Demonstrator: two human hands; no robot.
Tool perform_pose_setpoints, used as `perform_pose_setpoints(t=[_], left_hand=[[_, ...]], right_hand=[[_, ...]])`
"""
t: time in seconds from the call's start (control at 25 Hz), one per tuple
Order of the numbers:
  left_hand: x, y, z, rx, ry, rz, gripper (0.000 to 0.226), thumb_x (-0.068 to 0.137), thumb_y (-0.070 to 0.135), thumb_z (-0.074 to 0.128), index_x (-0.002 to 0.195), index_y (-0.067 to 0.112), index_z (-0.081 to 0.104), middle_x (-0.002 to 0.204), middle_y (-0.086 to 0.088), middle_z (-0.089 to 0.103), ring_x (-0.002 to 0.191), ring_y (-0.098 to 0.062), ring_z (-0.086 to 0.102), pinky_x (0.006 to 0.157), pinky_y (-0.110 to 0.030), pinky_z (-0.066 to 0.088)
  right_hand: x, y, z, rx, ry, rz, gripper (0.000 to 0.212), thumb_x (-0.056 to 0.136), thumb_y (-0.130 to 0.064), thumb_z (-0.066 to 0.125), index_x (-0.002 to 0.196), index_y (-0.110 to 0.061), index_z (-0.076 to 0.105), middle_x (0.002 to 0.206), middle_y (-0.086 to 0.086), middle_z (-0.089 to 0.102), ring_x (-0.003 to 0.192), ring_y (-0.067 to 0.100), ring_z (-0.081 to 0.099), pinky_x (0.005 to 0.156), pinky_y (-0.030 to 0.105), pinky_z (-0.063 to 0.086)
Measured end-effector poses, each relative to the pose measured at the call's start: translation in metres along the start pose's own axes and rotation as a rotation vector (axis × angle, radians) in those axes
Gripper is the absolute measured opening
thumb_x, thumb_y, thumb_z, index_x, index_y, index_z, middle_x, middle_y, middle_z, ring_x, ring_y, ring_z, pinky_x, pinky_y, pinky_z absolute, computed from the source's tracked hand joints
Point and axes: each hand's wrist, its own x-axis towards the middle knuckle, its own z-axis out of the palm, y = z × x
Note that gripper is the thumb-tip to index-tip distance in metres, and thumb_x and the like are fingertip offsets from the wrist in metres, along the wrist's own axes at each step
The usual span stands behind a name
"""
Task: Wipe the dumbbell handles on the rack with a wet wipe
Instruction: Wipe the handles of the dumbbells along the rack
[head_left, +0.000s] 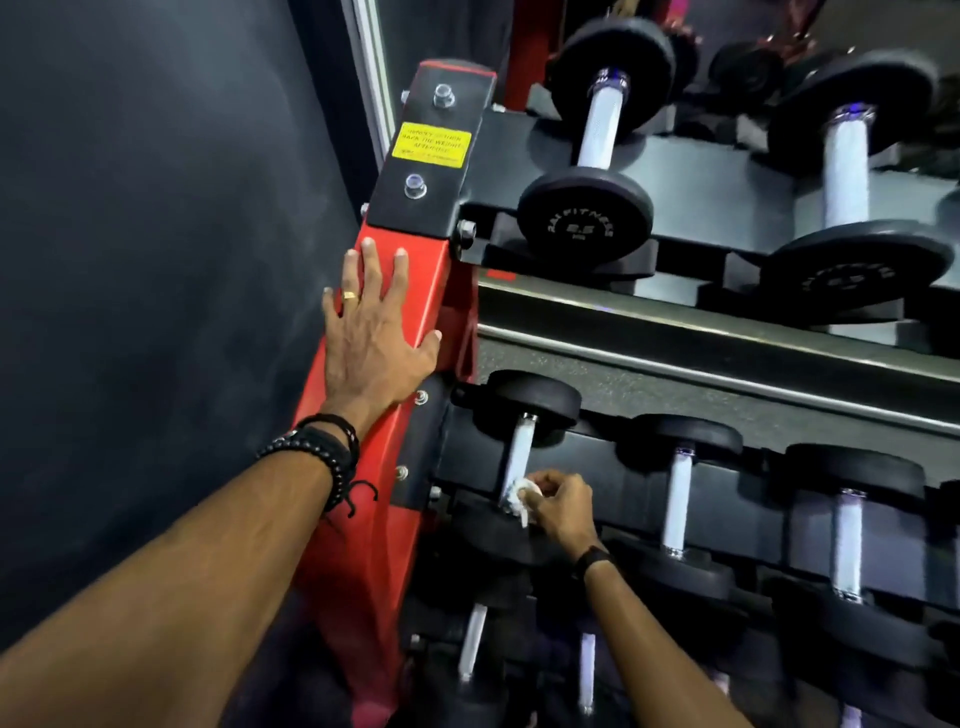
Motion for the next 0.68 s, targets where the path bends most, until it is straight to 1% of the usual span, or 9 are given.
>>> perform_pose_setpoints(t=[0.12, 0.2, 0.32, 0.4, 0.44, 0.48, 0.56, 0.6, 0.68], left_hand=[[-0.001, -0.002, 0.001, -0.012, 0.012, -0.010, 0.095, 0.077, 0.050, 0.063, 0.155, 0.020, 0.018, 0.164, -0.012, 0.005, 0.150, -0.031, 0.006, 0.114, -0.058, 0.024], [0.000, -0.002, 0.001, -0.018, 0.021, -0.007, 0.095, 0.077, 0.050, 0.063, 0.155, 0.020, 0.019, 0.164, -0.012, 0.005, 0.151, -0.031, 0.006, 0.113, -0.058, 0.025], [0.001, -0.004, 0.001, -0.033, 0.032, -0.006, 0.094, 0.077, 0.051, 0.063, 0.155, 0.020, 0.021, 0.164, -0.011, 0.006, 0.151, -0.031, 0.006, 0.113, -0.055, 0.027], [0.001, -0.004, 0.001, -0.037, 0.039, -0.010, 0.094, 0.076, 0.051, 0.063, 0.155, 0.020, 0.021, 0.164, -0.011, 0.007, 0.151, -0.030, 0.007, 0.112, -0.054, 0.028], [0.001, -0.004, 0.001, -0.036, 0.038, -0.008, 0.094, 0.076, 0.052, 0.063, 0.155, 0.020, 0.021, 0.164, -0.011, 0.007, 0.151, -0.029, 0.007, 0.112, -0.054, 0.028], [0.001, -0.004, 0.001, -0.037, 0.039, -0.005, 0.094, 0.075, 0.052, 0.062, 0.155, 0.020, 0.022, 0.164, -0.011, 0.007, 0.151, -0.029, 0.007, 0.112, -0.054, 0.029], [0.001, -0.004, 0.002, -0.042, 0.043, -0.004, 0.095, 0.075, 0.052, 0.062, 0.155, 0.021, 0.021, 0.164, -0.011, 0.007, 0.151, -0.029, 0.007, 0.111, -0.054, 0.029], [0.001, -0.005, 0.003, -0.045, 0.044, -0.005, 0.096, 0.075, 0.052, 0.063, 0.155, 0.021, 0.021, 0.164, -0.011, 0.006, 0.151, -0.029, 0.007, 0.111, -0.054, 0.029], [0.001, -0.005, 0.003, -0.053, 0.048, -0.009, 0.096, 0.074, 0.052, 0.063, 0.155, 0.021, 0.021, 0.164, -0.011, 0.007, 0.150, -0.030, 0.007, 0.111, -0.054, 0.029]], right_hand=[[0.020, 0.021, 0.013, -0.122, -0.143, 0.138, 0.032, 0.066, -0.027, 0.087, 0.063, -0.020, 0.056, 0.066, -0.001, 0.057, 0.061, 0.007, 0.049, 0.059, 0.023, 0.041], [0.036, 0.025, 0.013, -0.259, -0.207, 0.215, 0.046, 0.063, -0.043, 0.087, 0.082, -0.016, 0.055, 0.084, 0.002, 0.052, 0.075, 0.013, 0.049, 0.062, 0.024, 0.036], [0.049, 0.019, 0.026, -0.313, -0.341, 0.220, 0.061, 0.068, -0.043, 0.084, 0.105, -0.005, 0.054, 0.093, 0.000, 0.049, 0.088, 0.015, 0.050, 0.064, 0.025, 0.037], [0.054, 0.018, 0.031, -0.242, -0.387, 0.194, 0.056, 0.066, -0.041, 0.084, 0.101, -0.004, 0.060, 0.089, 0.000, 0.057, 0.081, 0.014, 0.055, 0.067, 0.028, 0.044], [0.060, 0.023, 0.029, -0.196, -0.427, 0.182, 0.045, 0.065, -0.038, 0.084, 0.091, -0.007, 0.066, 0.079, -0.001, 0.063, 0.069, 0.011, 0.057, 0.062, 0.030, 0.046], [0.061, 0.025, 0.022, -0.167, -0.490, 0.176, 0.027, 0.068, -0.032, 0.082, 0.077, -0.012, 0.067, 0.065, -0.004, 0.063, 0.054, 0.007, 0.054, 0.054, 0.029, 0.044], [0.062, 0.025, 0.015, -0.152, -0.574, 0.174, 0.021, 0.077, -0.021, 0.078, 0.065, -0.015, 0.062, 0.050, -0.008, 0.056, 0.038, 0.001, 0.043, 0.044, 0.022, 0.034], [0.060, 0.025, 0.017, -0.158, -0.536, 0.172, 0.021, 0.075, -0.025, 0.080, 0.069, -0.014, 0.063, 0.053, -0.007, 0.057, 0.039, 0.000, 0.046, 0.043, 0.019, 0.034], [0.055, 0.029, 0.027, -0.196, -0.376, 0.131, 0.041, 0.064, -0.041, 0.086, 0.084, -0.010, 0.069, 0.069, -0.001, 0.067, 0.055, 0.002, 0.057, 0.049, 0.016, 0.041]])
